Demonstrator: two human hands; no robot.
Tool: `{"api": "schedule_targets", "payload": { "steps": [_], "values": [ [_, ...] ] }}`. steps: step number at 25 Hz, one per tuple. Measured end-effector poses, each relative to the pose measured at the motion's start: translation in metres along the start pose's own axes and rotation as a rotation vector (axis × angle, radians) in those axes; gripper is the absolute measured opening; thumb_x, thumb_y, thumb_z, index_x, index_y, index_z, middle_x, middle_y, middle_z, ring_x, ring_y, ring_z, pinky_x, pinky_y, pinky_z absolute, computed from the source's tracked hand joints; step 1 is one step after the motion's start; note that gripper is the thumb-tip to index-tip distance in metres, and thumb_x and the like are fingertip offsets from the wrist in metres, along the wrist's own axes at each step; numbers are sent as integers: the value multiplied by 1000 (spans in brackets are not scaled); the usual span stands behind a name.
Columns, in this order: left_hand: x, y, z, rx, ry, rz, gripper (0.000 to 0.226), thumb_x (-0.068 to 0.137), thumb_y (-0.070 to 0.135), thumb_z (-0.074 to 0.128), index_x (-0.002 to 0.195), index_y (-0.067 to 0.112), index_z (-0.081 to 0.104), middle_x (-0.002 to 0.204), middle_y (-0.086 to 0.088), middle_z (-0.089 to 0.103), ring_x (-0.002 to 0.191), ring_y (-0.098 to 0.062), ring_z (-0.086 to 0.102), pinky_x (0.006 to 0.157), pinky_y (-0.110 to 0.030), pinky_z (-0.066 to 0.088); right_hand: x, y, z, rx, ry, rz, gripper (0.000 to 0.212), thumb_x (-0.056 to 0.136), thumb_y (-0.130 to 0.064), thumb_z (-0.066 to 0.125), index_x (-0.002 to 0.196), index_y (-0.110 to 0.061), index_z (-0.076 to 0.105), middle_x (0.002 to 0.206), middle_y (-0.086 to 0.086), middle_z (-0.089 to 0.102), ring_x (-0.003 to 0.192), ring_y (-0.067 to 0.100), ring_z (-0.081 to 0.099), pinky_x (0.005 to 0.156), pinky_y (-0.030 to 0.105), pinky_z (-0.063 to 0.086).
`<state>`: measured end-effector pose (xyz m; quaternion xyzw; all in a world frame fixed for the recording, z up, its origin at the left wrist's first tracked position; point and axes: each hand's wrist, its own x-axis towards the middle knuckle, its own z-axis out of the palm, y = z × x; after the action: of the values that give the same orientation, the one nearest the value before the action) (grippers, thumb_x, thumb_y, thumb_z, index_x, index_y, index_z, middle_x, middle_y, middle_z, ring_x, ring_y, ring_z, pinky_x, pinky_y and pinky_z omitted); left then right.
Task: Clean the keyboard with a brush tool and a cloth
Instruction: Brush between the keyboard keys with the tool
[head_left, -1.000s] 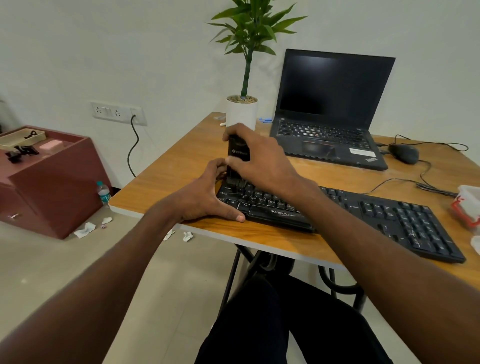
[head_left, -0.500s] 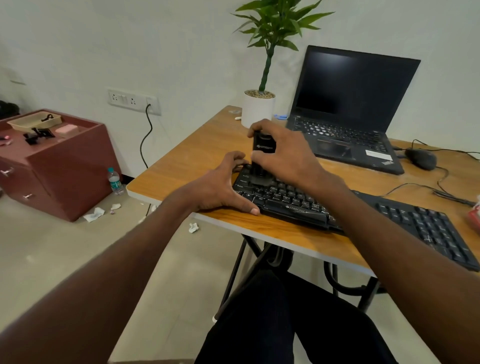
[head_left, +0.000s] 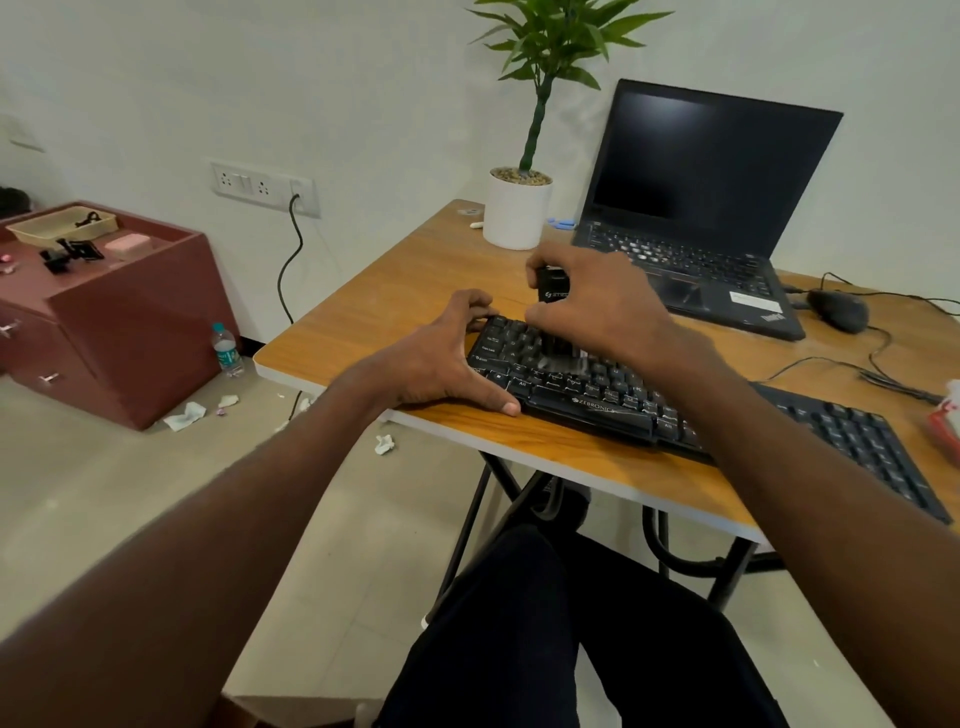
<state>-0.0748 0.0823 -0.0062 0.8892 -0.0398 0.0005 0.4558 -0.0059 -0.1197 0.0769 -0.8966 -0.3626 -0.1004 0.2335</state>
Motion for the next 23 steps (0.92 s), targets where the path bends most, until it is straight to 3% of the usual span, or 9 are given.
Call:
{"api": "schedule_targets", "payload": {
  "steps": [4,9,13,16,20,23],
  "values": [
    [1,1,1,-1,-4,7,138,49,57,102,157,38,18,162,11,33,146,-10,34,120,-34,35,-10,-5,4,162,16,-149,34,90,-29,68,120,-37,57,106,-10,63,94,12,62,77,30,56],
    [1,0,2,-5,-3,-3,134,50,55,102,155,36,20,152,16,37,142,-7,39,115,-27,38,-14,5,-5,76,1,-113,29,85,-33,71,111,-39,60,103,-13,64,94,13,63,81,36,60],
    [2,1,3,-3,-12,-6,138,46,60,101,155,35,19,155,13,36,143,-8,38,115,-26,37,-29,5,-1,240,6,-215,30,89,-26,70,116,-35,59,102,-14,62,91,12,65,74,34,61],
    [2,0,2,-20,-16,-16,136,47,58,102,154,35,20,154,13,35,142,-7,38,111,-22,38,-30,12,-4,197,65,-163,27,81,-32,67,107,-37,60,94,-12,64,86,11,64,76,41,60],
    [3,1,3,-22,-12,-6,129,55,46,101,155,32,20,152,15,35,142,-4,36,105,-15,36,-39,15,-4,277,56,-221,28,91,-27,70,115,-35,60,103,-10,66,94,10,65,79,30,60],
    [3,1,2,-25,-8,-4,129,55,45,101,155,31,21,151,15,35,143,-4,35,105,-14,35,-39,26,-9,177,142,-100,26,82,-33,70,107,-37,62,98,-12,68,88,8,65,78,34,61]
  ]
}}
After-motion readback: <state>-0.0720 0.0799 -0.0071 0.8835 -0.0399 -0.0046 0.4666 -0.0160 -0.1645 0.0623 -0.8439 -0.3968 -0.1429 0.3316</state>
